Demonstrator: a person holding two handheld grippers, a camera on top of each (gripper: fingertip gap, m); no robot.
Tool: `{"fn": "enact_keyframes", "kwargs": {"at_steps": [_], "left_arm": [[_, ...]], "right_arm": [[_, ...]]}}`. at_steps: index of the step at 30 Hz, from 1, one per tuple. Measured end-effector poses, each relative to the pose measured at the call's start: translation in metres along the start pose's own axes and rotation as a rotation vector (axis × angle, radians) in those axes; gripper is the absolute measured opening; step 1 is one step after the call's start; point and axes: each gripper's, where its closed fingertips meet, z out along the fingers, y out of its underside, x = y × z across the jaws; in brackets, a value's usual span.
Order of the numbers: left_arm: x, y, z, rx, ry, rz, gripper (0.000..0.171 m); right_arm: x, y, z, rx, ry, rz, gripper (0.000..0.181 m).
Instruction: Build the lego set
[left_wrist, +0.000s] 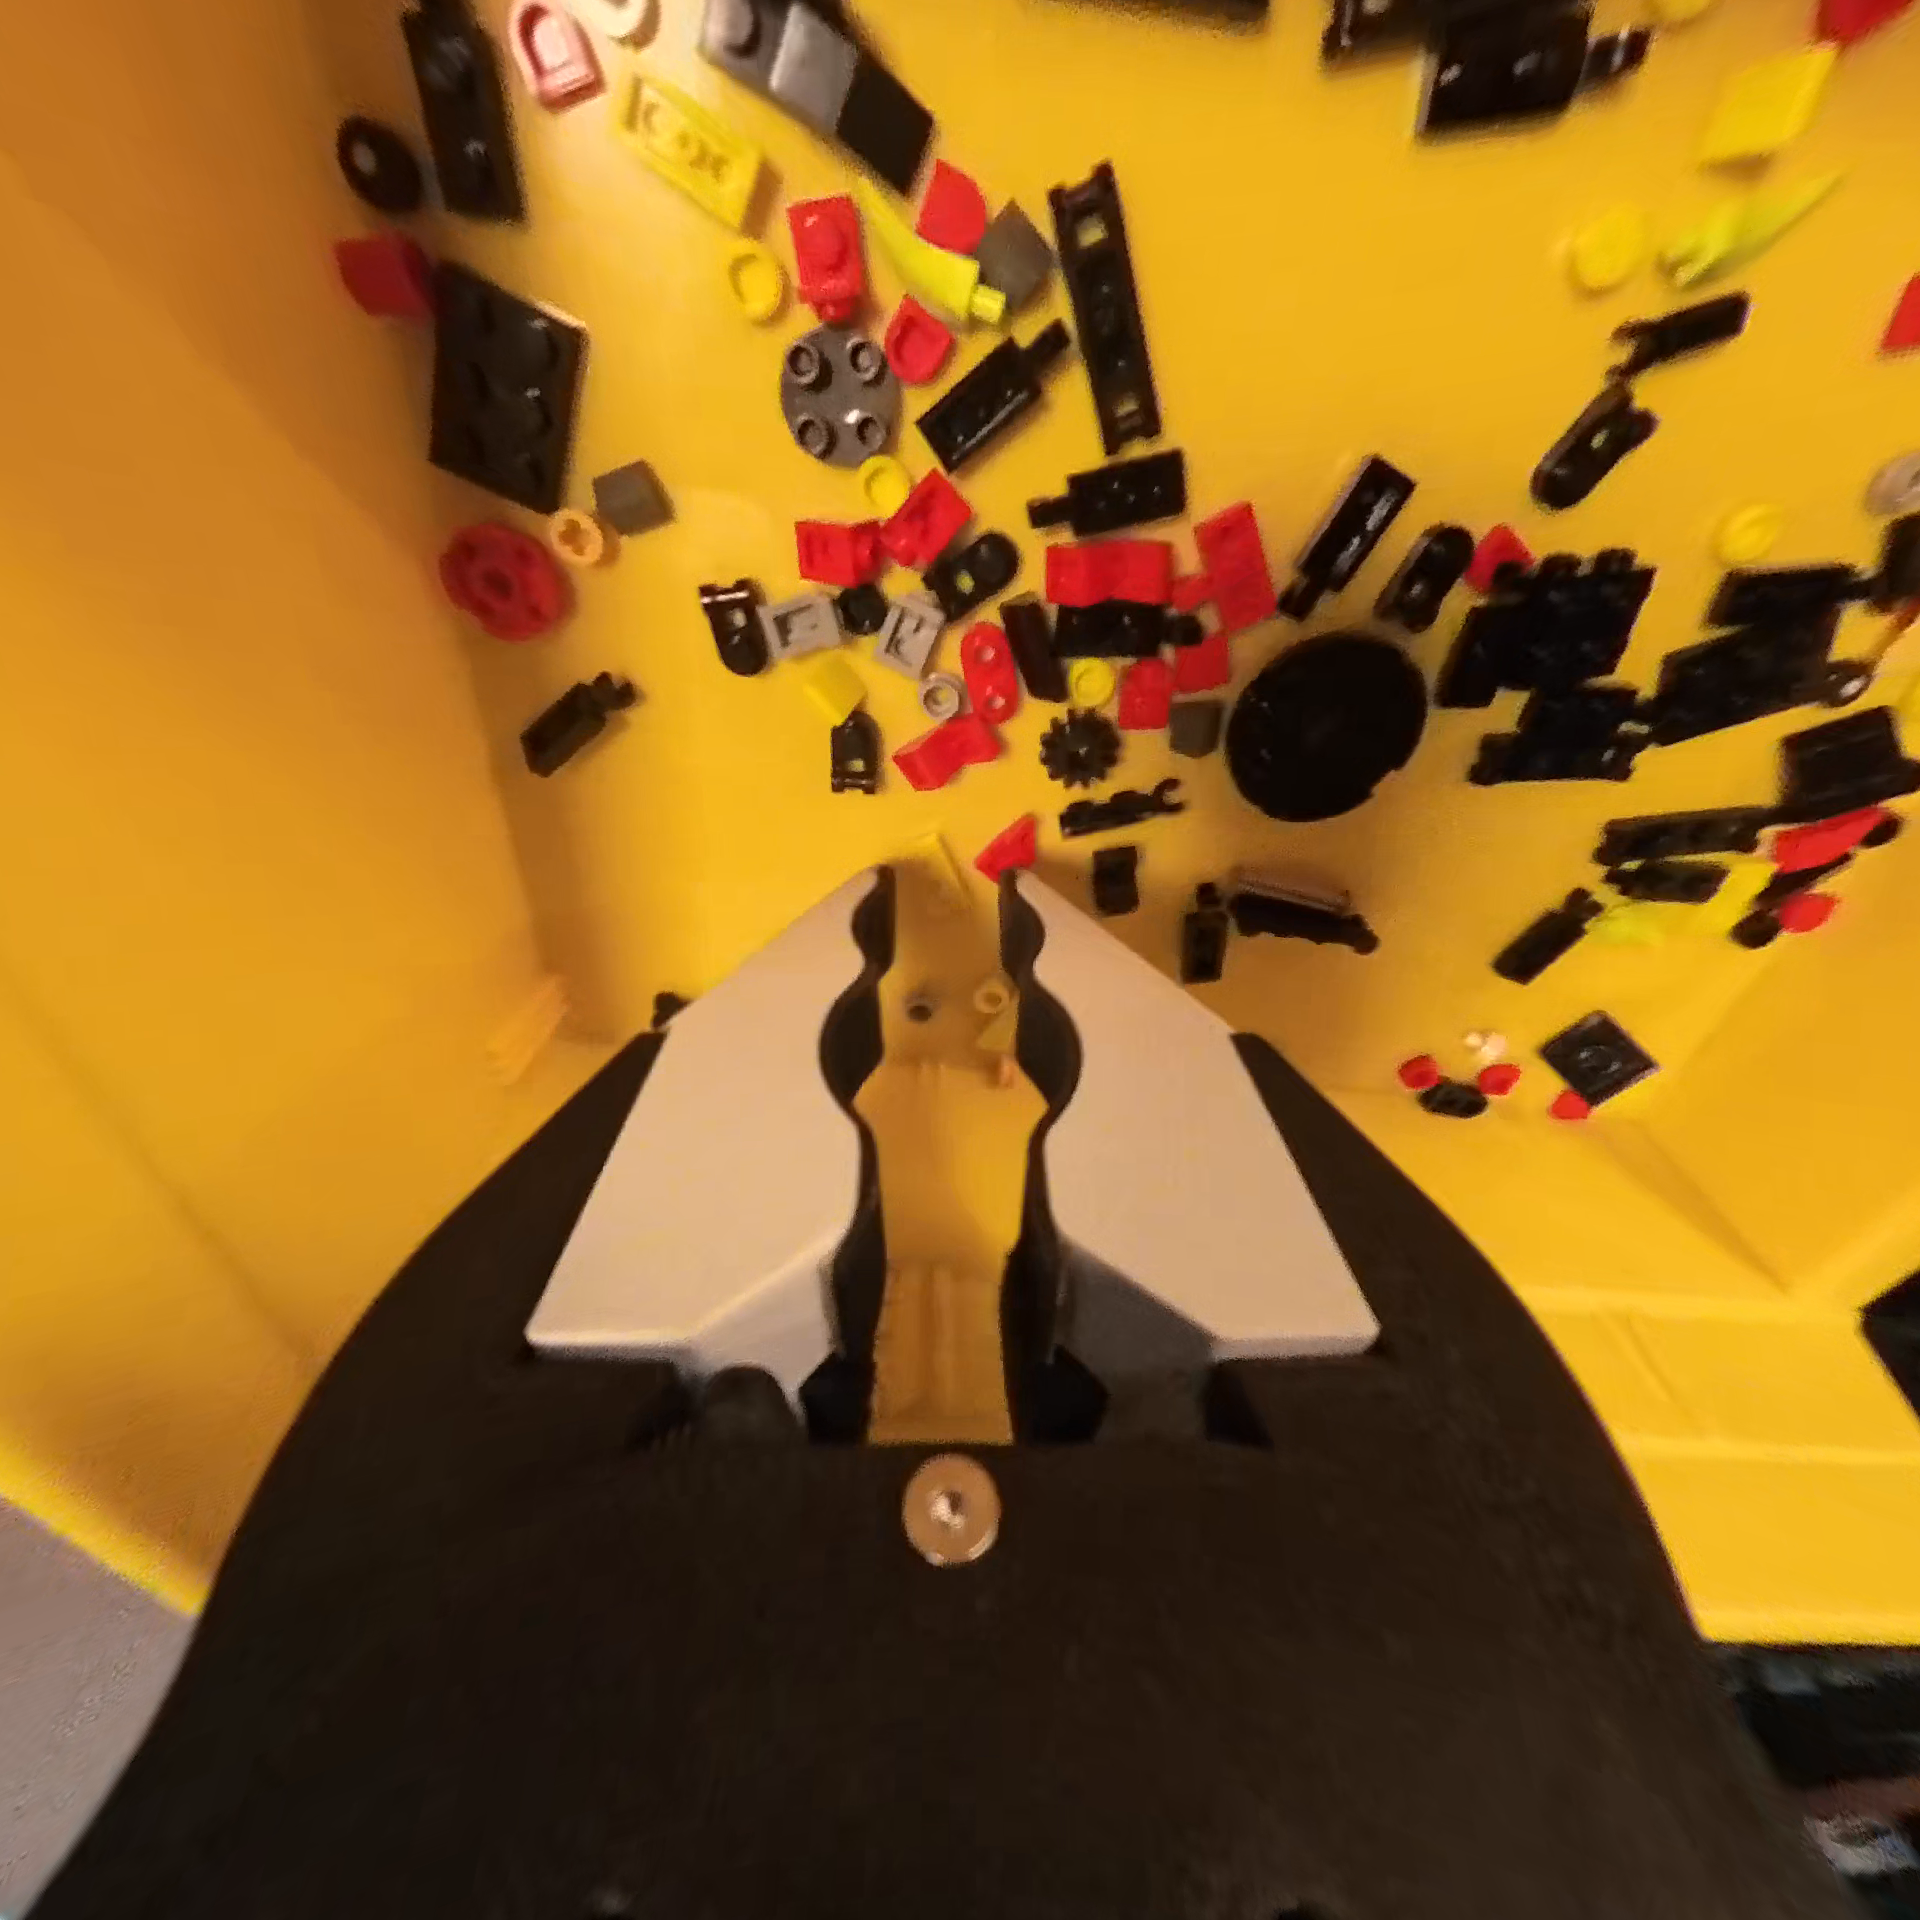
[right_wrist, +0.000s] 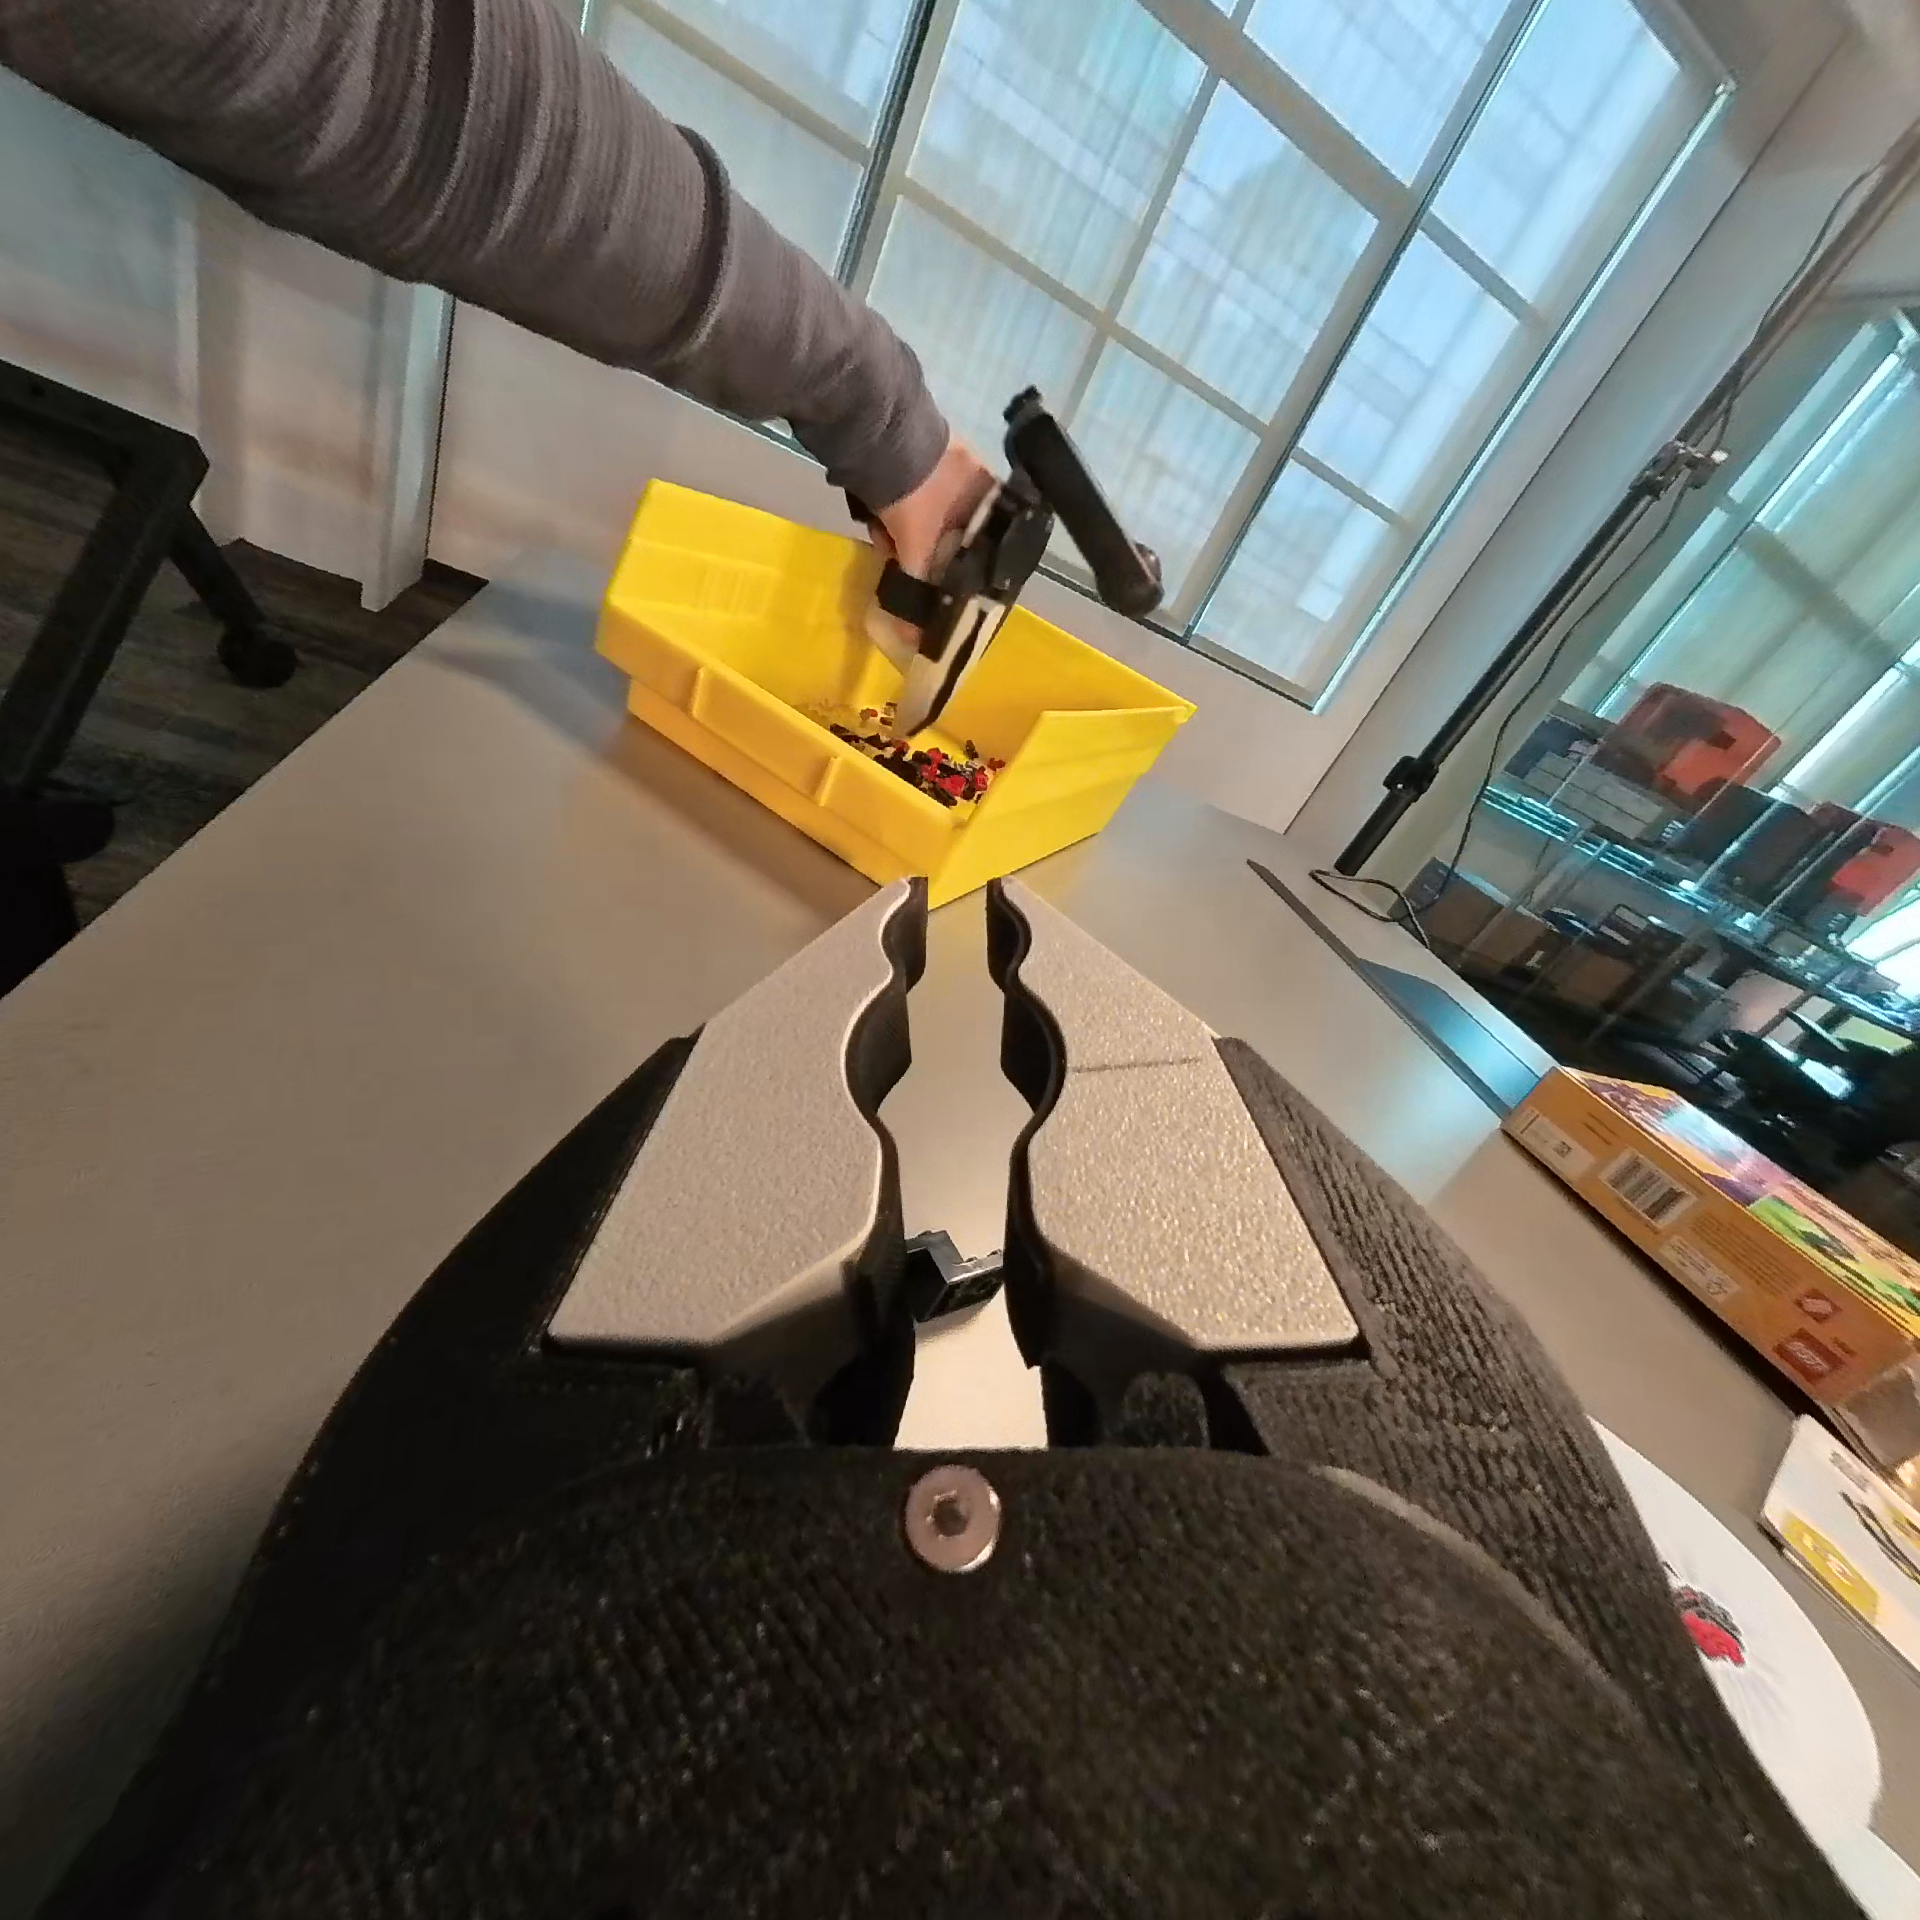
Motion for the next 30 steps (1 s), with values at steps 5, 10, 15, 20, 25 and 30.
{"fn": "enact_keyframes", "kwargs": {"at_steps": [5, 10, 15, 20, 25, 30], "left_arm": [[-0.001, 0.002, 0.000, -0.029, 0.042, -0.111, 0.015], [-0.013, 0.003, -0.001, -0.025, -0.004, -0.158, 0.012], [-0.001, -0.005, -0.002, 0.024, 0.097, -0.208, 0.025], [-0.006, -0.010, -0.005, 0.066, 0.041, -0.164, 0.047], [-0.013, -0.001, -0.001, 0.027, 0.019, -0.196, 0.026], [-0.014, 0.002, 0.001, 0.012, 0.031, -0.234, 0.017]], "right_arm": [[0.000, 0.000, 0.000, 0.000, -0.002, 0.002, 0.009], [0.000, 0.001, 0.000, 0.001, -0.004, 0.003, 0.009], [0.000, 0.001, 0.001, -0.002, -0.007, 0.003, 0.009], [0.000, 0.002, 0.002, -0.004, -0.006, 0.004, 0.009], [0.000, 0.002, 0.002, -0.003, -0.006, 0.005, 0.009], [0.000, 0.002, 0.002, -0.002, -0.008, 0.005, 0.009]]}}
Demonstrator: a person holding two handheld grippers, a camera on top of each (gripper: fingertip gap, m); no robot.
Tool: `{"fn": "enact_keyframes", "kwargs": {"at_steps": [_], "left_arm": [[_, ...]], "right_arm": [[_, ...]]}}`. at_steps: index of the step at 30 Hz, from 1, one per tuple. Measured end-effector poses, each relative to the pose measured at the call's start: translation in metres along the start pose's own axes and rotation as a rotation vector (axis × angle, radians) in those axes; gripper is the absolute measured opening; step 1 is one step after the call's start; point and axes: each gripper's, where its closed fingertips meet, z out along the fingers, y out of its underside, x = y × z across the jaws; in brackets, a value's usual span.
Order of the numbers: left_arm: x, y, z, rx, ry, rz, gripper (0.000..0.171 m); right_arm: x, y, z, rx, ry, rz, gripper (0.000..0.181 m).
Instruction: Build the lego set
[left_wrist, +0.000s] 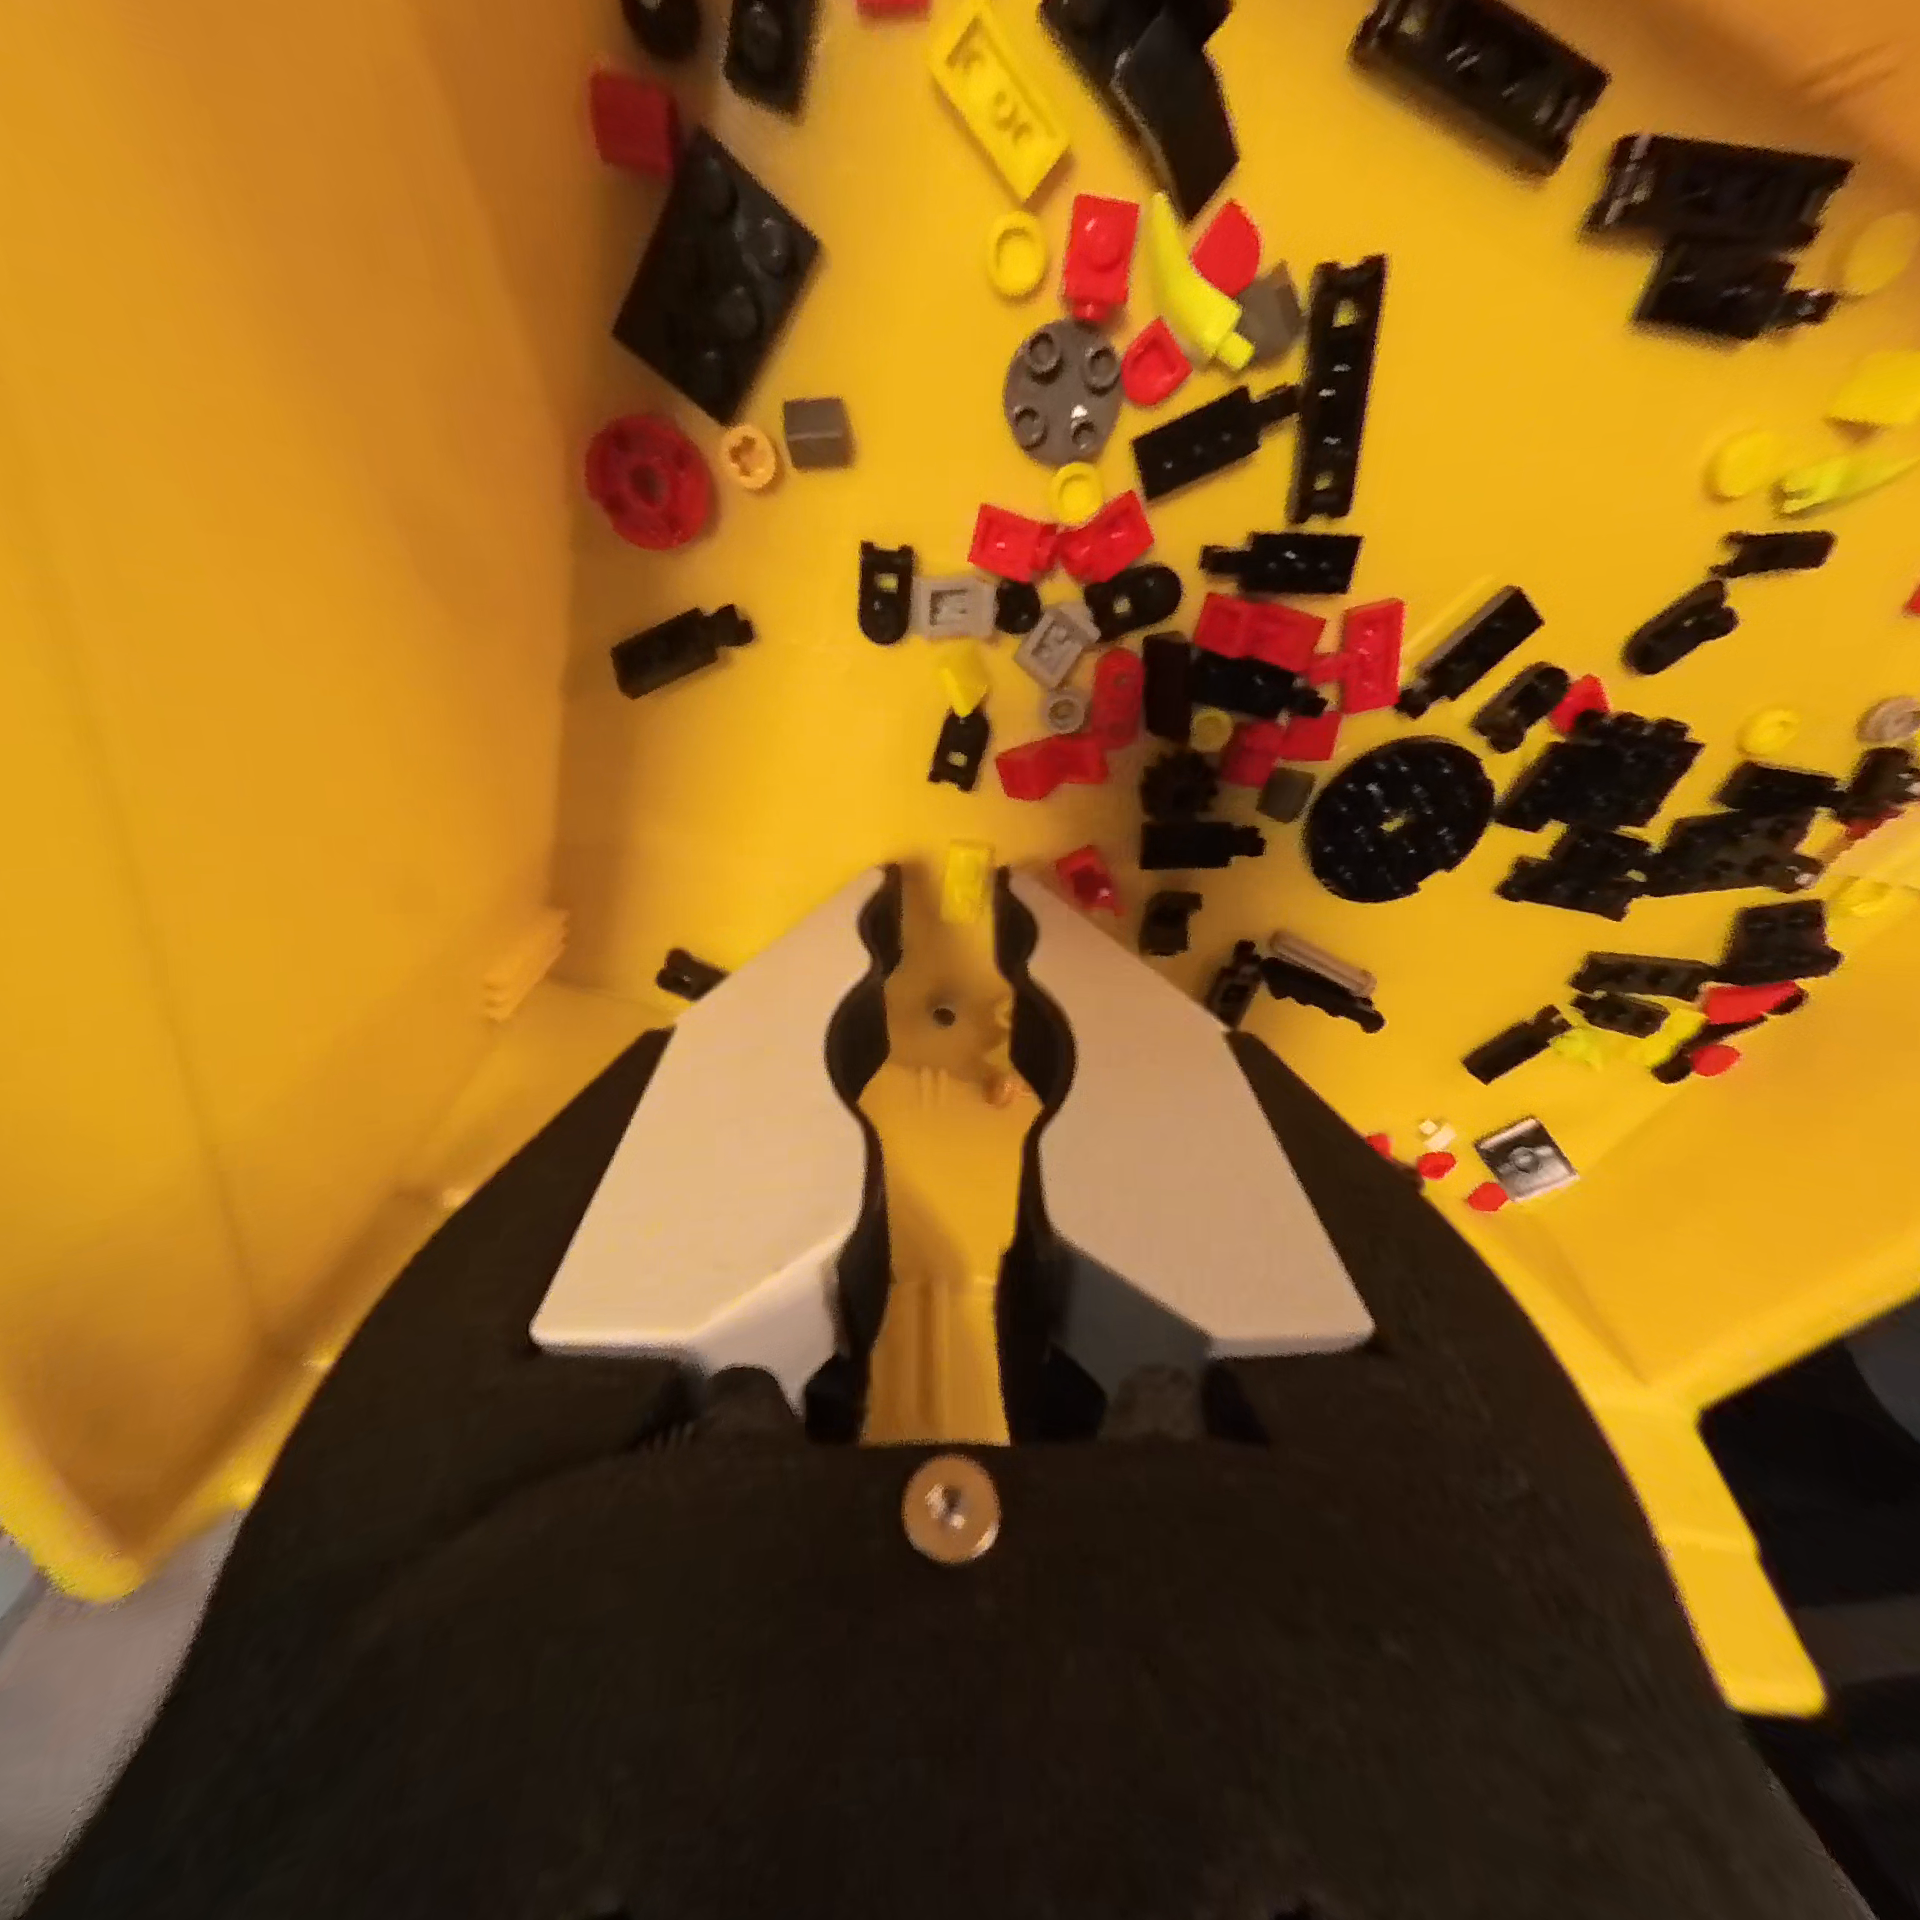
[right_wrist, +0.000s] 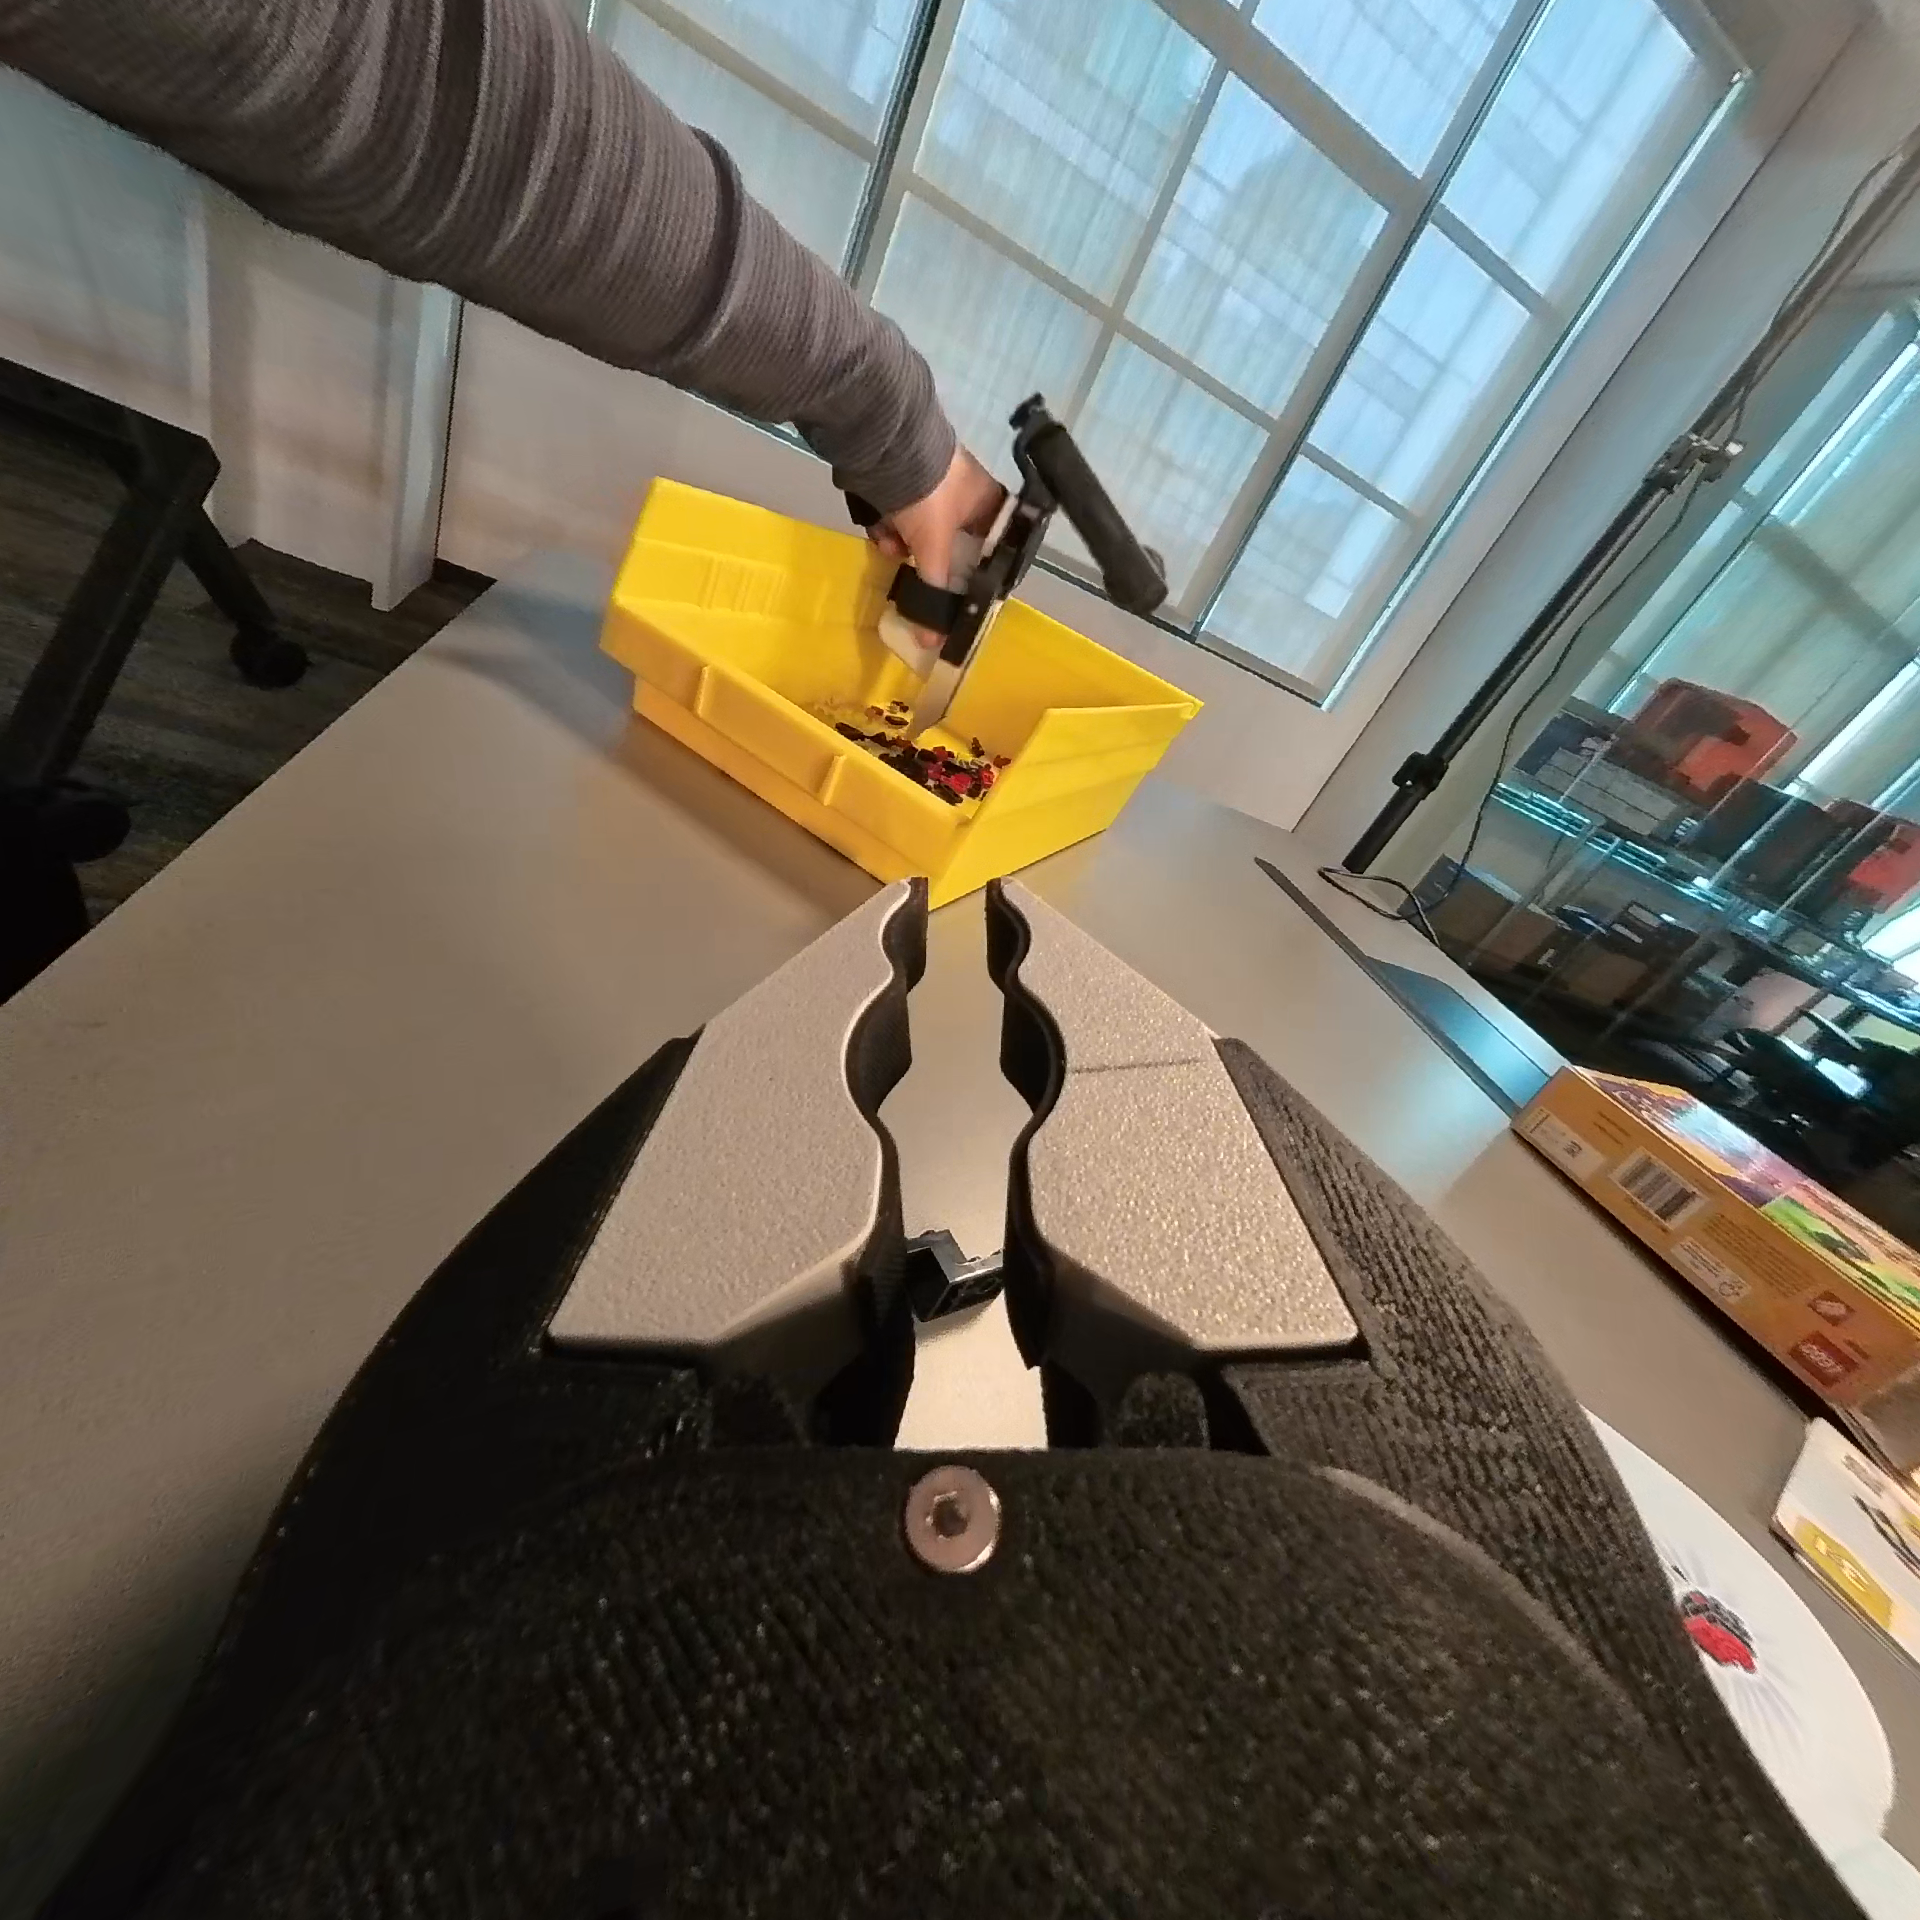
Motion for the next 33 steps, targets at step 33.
{"fn": "enact_keyframes", "kwargs": {"at_steps": [33], "left_arm": [[0.380, -0.101, 0.004, 0.355, 0.097, 0.609, 0.007]], "right_arm": [[-0.064, -0.054, -0.029, 0.282, -0.088, -0.470, 0.003]]}}
